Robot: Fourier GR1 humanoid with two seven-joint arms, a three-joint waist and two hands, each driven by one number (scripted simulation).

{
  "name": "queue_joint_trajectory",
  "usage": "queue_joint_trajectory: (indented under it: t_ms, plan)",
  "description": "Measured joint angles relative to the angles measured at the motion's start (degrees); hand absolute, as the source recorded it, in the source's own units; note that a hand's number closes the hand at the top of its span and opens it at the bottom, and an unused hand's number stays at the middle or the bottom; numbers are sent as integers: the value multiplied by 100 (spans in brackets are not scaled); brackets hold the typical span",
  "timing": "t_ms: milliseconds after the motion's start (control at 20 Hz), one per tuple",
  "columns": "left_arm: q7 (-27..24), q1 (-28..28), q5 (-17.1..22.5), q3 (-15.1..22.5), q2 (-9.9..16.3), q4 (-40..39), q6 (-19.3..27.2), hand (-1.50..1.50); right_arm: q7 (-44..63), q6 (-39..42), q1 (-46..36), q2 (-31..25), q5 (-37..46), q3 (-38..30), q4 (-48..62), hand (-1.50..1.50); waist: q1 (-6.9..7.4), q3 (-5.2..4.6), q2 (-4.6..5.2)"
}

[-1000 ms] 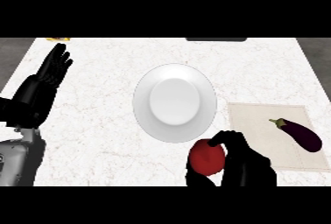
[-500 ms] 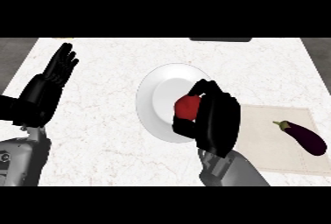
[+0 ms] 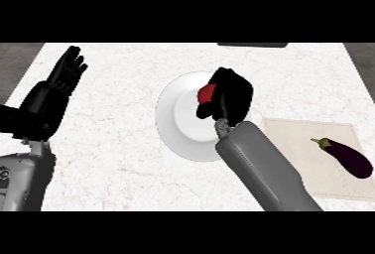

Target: Pick the tomato from the placemat and place it in the plate

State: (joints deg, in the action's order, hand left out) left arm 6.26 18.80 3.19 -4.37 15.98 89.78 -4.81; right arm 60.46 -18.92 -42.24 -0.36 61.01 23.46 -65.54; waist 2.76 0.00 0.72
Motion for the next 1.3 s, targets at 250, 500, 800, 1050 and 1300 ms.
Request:
queue_joint_trajectory:
  t_ms: [250, 500, 800, 1050, 1300]
  plan:
    - [130, 63, -6, 40, -22, 130, 6, 0, -273, -870, -341, 2, -584, -283, 1085, -150, 72, 5, 17]
    - [110, 40, -83, 153, -125, 162, 33, 0, -587, -1685, -652, 12, -1438, -335, 1916, -150, 147, 8, 40]
    - [-65, 47, -71, 122, -140, -9, -29, 0, -1360, -2826, -915, 11, -2098, -381, 2383, -150, 193, 9, 66]
    - [-26, 109, -96, 92, -158, -75, 18, 0, -1936, -3665, -979, 6, -2605, -466, 2308, -150, 124, 10, 40]
    - [11, -77, -86, 11, -106, 66, 15, 0, -2339, -4235, -691, 1, -3041, -462, 1896, -150, -30, 7, -25]
